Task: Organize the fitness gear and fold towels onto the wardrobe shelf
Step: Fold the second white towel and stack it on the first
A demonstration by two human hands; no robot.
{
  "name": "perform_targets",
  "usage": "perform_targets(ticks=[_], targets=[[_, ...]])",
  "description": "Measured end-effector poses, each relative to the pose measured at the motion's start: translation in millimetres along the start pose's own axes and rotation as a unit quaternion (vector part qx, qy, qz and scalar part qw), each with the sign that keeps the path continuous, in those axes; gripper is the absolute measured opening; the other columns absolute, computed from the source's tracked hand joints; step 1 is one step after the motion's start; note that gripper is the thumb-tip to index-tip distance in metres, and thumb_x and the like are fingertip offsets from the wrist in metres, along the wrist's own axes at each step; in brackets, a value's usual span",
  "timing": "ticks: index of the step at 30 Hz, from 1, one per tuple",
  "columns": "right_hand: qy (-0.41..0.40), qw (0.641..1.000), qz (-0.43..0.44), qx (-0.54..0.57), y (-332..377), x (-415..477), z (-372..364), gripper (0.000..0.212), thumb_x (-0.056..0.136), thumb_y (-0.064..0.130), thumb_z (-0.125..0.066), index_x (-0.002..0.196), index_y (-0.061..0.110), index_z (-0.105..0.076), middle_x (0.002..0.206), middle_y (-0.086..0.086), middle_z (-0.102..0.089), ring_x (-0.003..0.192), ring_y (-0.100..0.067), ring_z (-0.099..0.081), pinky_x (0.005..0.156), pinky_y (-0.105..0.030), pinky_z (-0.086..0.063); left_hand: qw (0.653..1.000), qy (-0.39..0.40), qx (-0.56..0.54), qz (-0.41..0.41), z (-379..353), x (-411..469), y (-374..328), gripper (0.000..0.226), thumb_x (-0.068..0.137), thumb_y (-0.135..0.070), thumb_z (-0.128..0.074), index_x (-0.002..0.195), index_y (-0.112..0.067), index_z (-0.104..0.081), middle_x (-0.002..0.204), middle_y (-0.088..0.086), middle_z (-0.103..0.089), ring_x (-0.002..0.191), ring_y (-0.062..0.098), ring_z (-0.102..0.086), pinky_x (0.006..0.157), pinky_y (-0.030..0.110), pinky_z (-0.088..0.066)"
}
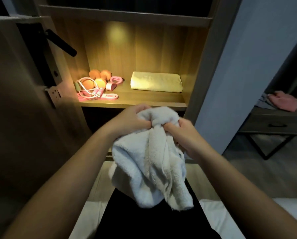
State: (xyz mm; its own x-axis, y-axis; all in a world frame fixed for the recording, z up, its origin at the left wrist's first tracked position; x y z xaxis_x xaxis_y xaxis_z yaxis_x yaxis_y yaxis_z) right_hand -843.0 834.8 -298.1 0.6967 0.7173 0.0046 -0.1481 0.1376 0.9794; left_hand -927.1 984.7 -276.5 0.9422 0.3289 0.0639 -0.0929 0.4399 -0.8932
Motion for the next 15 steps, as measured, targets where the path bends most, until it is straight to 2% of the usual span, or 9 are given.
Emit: perform_targets(ticks=[2, 4, 6, 8, 10, 12, 15], targets=[[0.013, 0.998, -0.053, -0.017, -36, -3, -7, 0.015, 0.088, 0.019, -0.060, 0.099, 0.013, -0.068, 0.092, -0.008, -0.073, 0.083, -0.023, -0.068, 0.066, -0.034, -0.050, 0.999, 0.006, 0.004, 0.047, -21, -4, 38, 0.032, 0.066, -0.031, -0.074, 0.096, -0.037, -0.066, 0.093, -0.012, -0.070, 0.090, 0.009, -0.067, 0.076, 0.029, -0.054], [0.031, 0.996, -0.083, -0.024, -60, -5, -10, 0.016, 0.089, 0.021, -0.061, 0.103, 0.015, -0.068, 0.095, -0.006, -0.073, 0.088, -0.022, -0.069, 0.070, -0.034, -0.052, 0.996, 0.010, 0.000, 0.088, -37, -9, 66, 0.029, 0.073, -0.034, -0.075, 0.096, -0.046, -0.063, 0.089, -0.020, -0.067, 0.081, 0.000, -0.065, 0.069, 0.026, -0.054], [0.052, 0.994, -0.091, -0.026, -73, -3, -8, 0.017, 0.090, 0.025, -0.062, 0.103, 0.016, -0.066, 0.090, -0.001, -0.071, 0.080, -0.015, -0.067, 0.066, -0.031, -0.052, 0.995, 0.006, -0.011, 0.103, -42, -11, 81, 0.030, 0.077, -0.035, -0.075, 0.095, -0.053, -0.059, 0.089, -0.027, -0.064, 0.078, -0.007, -0.062, 0.065, 0.023, -0.051], [0.069, 0.994, -0.084, -0.031, -77, 0, -2, 0.015, 0.091, 0.029, -0.062, 0.102, 0.018, -0.065, 0.079, 0.008, -0.067, 0.069, -0.005, -0.064, 0.056, -0.022, -0.049, 0.995, 0.005, 0.004, 0.098, -35, -8, 87, 0.030, 0.077, -0.033, -0.074, 0.098, -0.051, -0.061, 0.091, -0.026, -0.065, 0.083, -0.002, -0.063, 0.068, 0.024, -0.051], [0.075, 0.995, -0.071, -0.020, -76, 6, 4, 0.011, 0.092, 0.029, -0.062, 0.096, 0.020, -0.066, 0.073, 0.012, -0.066, 0.065, -0.001, -0.064, 0.054, -0.017, -0.048, 0.995, -0.006, 0.050, 0.088, -25, -2, 85, 0.029, 0.079, -0.031, -0.074, 0.103, -0.044, -0.063, 0.099, -0.020, -0.064, 0.094, 0.006, -0.061, 0.078, 0.030, -0.052], [0.067, 0.996, -0.049, -0.012, -72, 13, 7, 0.010, 0.092, 0.026, -0.062, 0.093, 0.018, -0.068, 0.073, 0.012, -0.068, 0.066, -0.003, -0.067, 0.056, -0.016, -0.050, 0.985, -0.051, 0.153, 0.063, -17, 3, 74, 0.033, 0.081, -0.029, -0.074, 0.112, -0.033, -0.062, 0.115, -0.011, -0.055, 0.106, 0.011, -0.053, 0.090, 0.034, -0.047], [0.048, 0.998, 0.008, -0.047, -60, 25, 10, 0.011, 0.091, 0.022, -0.062, 0.088, 0.014, -0.069, 0.076, 0.004, -0.068, 0.069, -0.009, -0.067, 0.059, -0.021, -0.053, 0.957, -0.126, 0.261, -0.011, -17, 0, 41, 0.035, 0.086, -0.025, -0.067, 0.120, -0.026, -0.060, 0.115, -0.007, -0.049, 0.108, 0.010, -0.046, 0.094, 0.034, -0.043]])
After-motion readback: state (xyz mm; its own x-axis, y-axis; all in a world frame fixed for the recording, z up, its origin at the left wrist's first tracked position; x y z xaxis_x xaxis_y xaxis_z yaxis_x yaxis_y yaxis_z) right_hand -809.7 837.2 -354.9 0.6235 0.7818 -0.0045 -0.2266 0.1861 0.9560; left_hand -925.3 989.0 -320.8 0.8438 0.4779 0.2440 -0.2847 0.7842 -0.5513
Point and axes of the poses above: each hand's wrist, its own x-axis towards the middle knuckle, its own z-axis out of the back of the hand, y = z × x, the point moved 5 cm from there along x, towards the middle knuckle
